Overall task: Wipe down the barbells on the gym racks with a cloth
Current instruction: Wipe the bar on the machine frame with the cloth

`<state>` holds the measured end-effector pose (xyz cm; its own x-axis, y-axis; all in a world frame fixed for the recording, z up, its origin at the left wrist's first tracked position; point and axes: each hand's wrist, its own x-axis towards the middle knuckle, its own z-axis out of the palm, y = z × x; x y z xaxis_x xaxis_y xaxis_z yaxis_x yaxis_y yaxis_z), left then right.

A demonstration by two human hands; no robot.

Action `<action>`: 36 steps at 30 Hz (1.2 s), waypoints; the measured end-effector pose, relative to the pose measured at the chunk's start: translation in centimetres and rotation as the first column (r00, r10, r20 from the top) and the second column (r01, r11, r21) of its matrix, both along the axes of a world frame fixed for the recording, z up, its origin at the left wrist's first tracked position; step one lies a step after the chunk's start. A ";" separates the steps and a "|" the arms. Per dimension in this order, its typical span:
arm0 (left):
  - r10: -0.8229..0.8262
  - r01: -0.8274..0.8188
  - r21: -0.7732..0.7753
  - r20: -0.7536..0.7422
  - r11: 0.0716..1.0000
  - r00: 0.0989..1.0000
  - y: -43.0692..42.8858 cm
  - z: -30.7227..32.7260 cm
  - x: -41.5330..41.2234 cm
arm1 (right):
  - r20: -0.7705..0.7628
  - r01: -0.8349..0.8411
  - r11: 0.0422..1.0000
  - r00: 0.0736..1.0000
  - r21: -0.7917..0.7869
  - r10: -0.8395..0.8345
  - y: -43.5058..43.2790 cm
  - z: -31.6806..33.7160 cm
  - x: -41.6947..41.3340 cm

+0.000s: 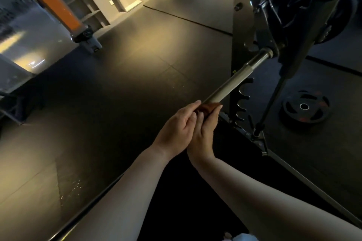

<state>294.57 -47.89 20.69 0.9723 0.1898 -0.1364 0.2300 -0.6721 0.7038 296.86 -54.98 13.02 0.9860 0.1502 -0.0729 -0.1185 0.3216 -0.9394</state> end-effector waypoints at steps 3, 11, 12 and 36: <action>-0.006 0.006 -0.085 0.000 0.996 1.000 0.1 -0.1 0.8 | 0.069 -0.013 1.000 0.998 0.026 0.011 0.2 0.1 -1.7; -0.080 0.074 -0.132 -0.040 0.988 0.996 -0.5 0.0 4.0 | -0.079 0.156 0.988 0.985 0.012 -0.154 -0.6 -0.1 6.3; -0.085 0.079 -0.120 -0.045 0.990 0.995 -0.6 -0.1 4.3 | -0.070 0.181 0.984 0.981 0.000 -0.180 -1.0 0.0 7.3; -0.208 0.207 -0.023 -0.036 0.978 0.977 -3.7 -0.3 11.7 | -0.064 0.160 0.986 0.985 -0.039 -0.163 -5.1 1.0 13.3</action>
